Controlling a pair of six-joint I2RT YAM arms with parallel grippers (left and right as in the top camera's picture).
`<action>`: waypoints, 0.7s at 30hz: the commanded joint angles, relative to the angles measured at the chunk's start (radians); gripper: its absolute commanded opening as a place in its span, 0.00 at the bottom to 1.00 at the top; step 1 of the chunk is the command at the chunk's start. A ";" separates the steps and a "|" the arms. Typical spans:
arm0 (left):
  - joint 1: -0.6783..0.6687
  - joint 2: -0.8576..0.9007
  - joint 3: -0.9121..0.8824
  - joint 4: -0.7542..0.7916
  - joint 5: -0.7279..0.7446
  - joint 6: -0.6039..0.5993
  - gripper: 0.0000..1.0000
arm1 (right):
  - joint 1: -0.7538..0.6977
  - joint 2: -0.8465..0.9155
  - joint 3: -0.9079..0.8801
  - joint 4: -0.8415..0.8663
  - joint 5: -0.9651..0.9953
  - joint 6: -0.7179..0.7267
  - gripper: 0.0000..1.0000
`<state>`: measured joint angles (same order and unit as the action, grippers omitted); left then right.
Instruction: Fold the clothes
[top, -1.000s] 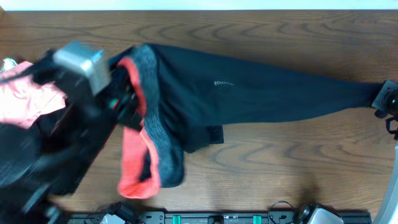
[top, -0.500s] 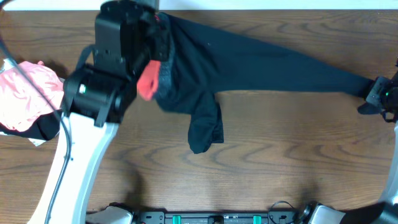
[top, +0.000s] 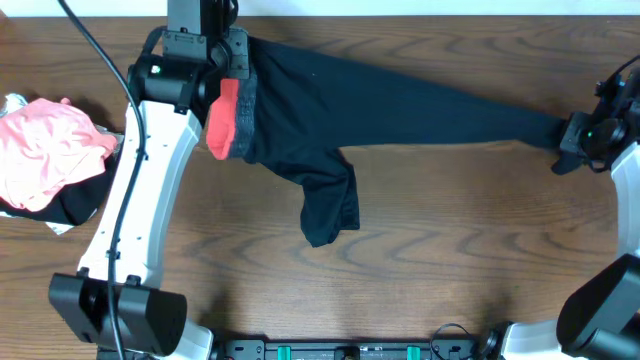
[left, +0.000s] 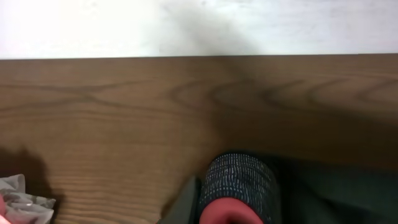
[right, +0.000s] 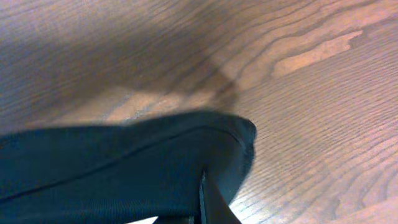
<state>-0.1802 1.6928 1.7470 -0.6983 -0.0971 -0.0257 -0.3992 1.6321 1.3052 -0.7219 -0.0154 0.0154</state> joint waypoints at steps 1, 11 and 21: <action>0.012 -0.011 0.009 0.010 -0.023 0.006 0.06 | 0.010 0.016 0.018 0.002 0.011 0.014 0.01; 0.012 -0.011 -0.016 -0.003 -0.023 0.005 0.06 | 0.034 0.071 0.017 -0.027 0.012 0.013 0.01; 0.050 0.131 -0.038 0.140 -0.024 0.006 0.06 | 0.089 0.211 0.017 0.113 0.011 0.014 0.01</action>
<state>-0.1596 1.7657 1.7214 -0.6056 -0.0975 -0.0257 -0.3321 1.7947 1.3064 -0.6594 -0.0158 0.0151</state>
